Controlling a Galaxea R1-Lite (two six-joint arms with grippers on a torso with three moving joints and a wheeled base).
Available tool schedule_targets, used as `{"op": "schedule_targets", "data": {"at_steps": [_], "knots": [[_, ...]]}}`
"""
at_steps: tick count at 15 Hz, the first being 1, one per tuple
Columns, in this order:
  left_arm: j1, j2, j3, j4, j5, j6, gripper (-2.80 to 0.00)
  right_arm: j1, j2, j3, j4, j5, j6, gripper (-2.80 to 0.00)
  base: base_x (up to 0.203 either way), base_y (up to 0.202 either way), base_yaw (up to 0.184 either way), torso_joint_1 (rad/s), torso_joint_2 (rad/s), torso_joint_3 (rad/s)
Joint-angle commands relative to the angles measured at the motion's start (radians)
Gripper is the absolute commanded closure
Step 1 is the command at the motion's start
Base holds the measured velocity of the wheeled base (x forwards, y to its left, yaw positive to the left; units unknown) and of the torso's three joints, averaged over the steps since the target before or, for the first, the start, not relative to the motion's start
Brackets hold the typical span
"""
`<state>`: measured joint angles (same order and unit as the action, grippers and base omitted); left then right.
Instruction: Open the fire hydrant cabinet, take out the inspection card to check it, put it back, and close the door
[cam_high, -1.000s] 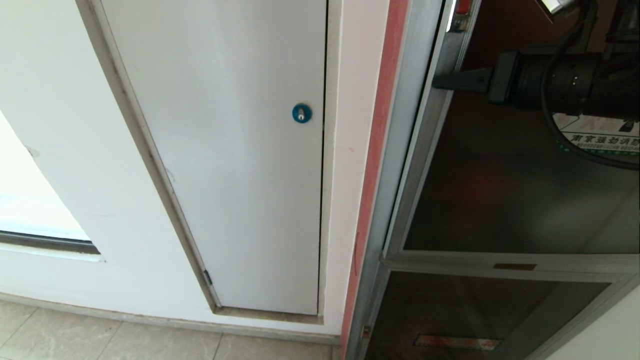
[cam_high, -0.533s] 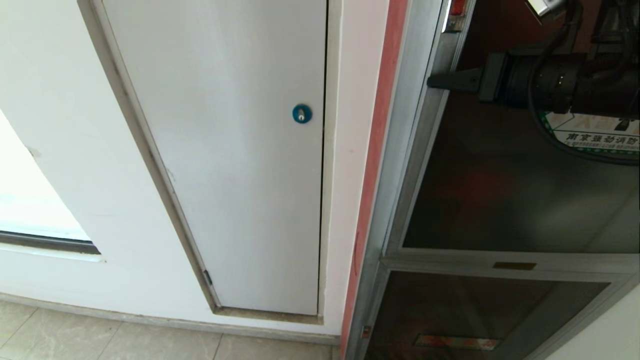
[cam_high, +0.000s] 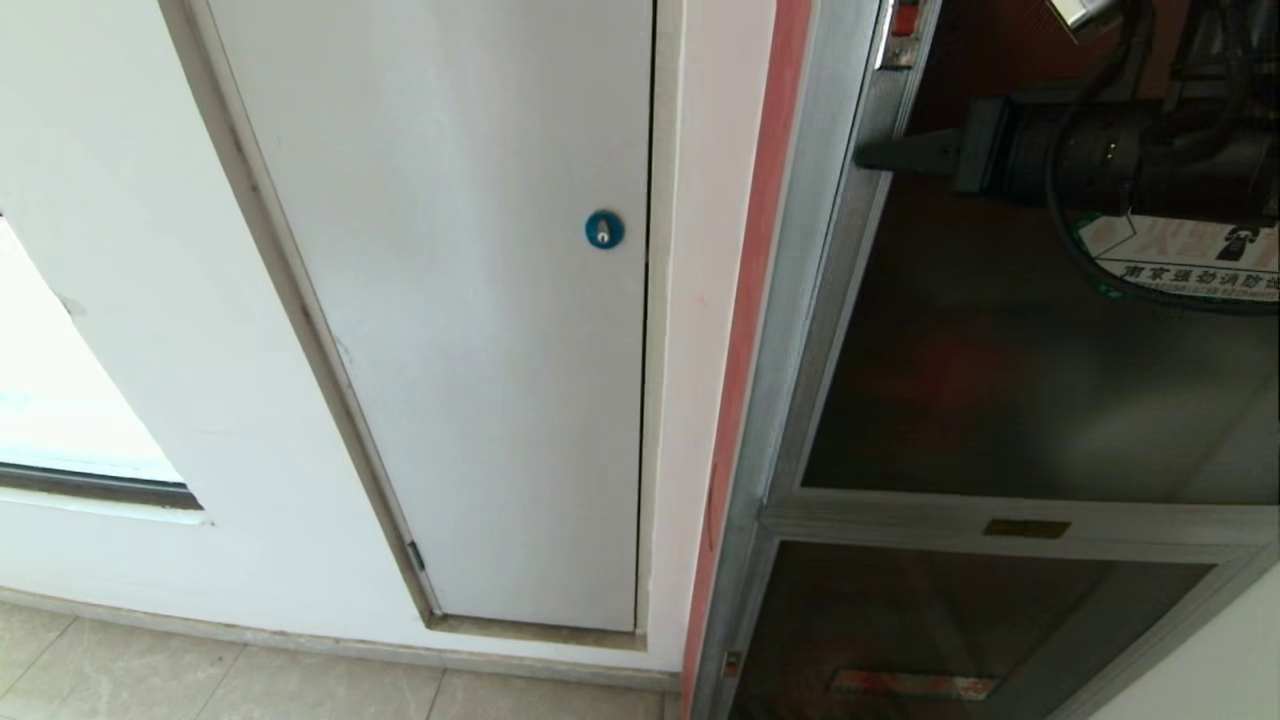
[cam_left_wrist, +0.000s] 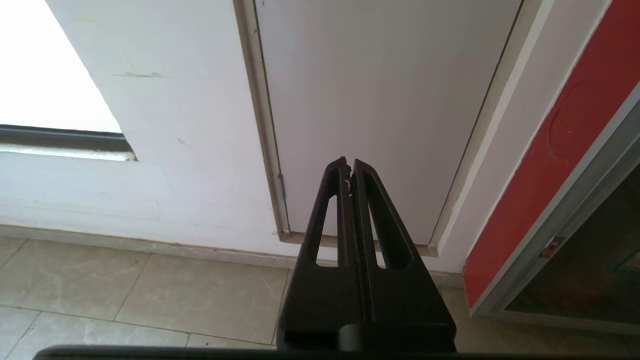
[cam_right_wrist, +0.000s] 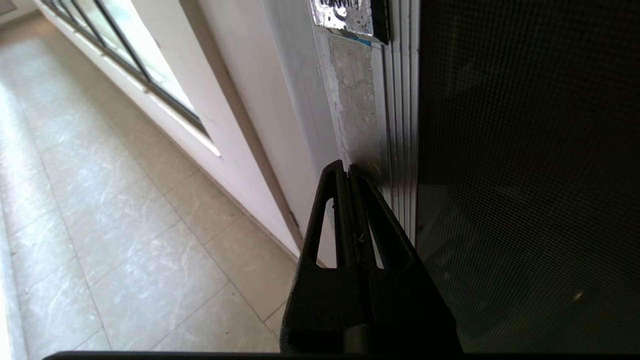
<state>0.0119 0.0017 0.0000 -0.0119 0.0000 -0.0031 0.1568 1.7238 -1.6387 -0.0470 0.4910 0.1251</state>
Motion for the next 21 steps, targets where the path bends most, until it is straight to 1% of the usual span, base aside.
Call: {"op": "schedule_targets", "data": {"at_steps": [1,5,9,12,13,15,21], "knots": [[0.0,0.001,0.005,0.0,0.001,0.0,0.0,0.001,0.019,-0.012,-0.004,-0.017,0.001,0.0,0.0,0.0,0.0,0.0,0.0,0.0],[0.0,0.001,0.005,0.0,0.0,0.0,0.0,0.001,-0.003,0.002,0.001,-0.017,0.001,0.0,0.0,0.0,0.0,0.0,0.0,0.0],[0.0,0.001,0.005,0.0,0.0,0.0,0.0,0.013,-0.081,0.08,-0.001,-0.013,0.001,0.0,0.0,0.0,0.0,0.0,0.0,0.0],[0.0,0.001,0.005,0.0,0.0,0.0,0.0,0.044,-0.143,0.118,-0.002,-0.011,0.003,0.0,0.0,0.0,0.0,0.0,0.0,0.0],[0.0,0.001,0.005,0.0,0.002,0.0,0.0,0.05,-0.155,0.123,-0.002,-0.011,0.004,0.0,0.0,0.0,0.0,0.0,0.0,0.0],[0.0,0.001,0.005,0.0,0.002,0.0,0.0,0.068,-0.187,0.129,-0.002,-0.007,0.038,0.0,0.0,0.0,0.0,0.0,0.0,0.0],[0.0,0.001,0.005,0.0,0.001,0.0,0.0,0.096,-0.217,0.093,-0.009,-0.005,0.054,0.0,0.0,0.0,0.0,0.0,0.0,0.0]]}}
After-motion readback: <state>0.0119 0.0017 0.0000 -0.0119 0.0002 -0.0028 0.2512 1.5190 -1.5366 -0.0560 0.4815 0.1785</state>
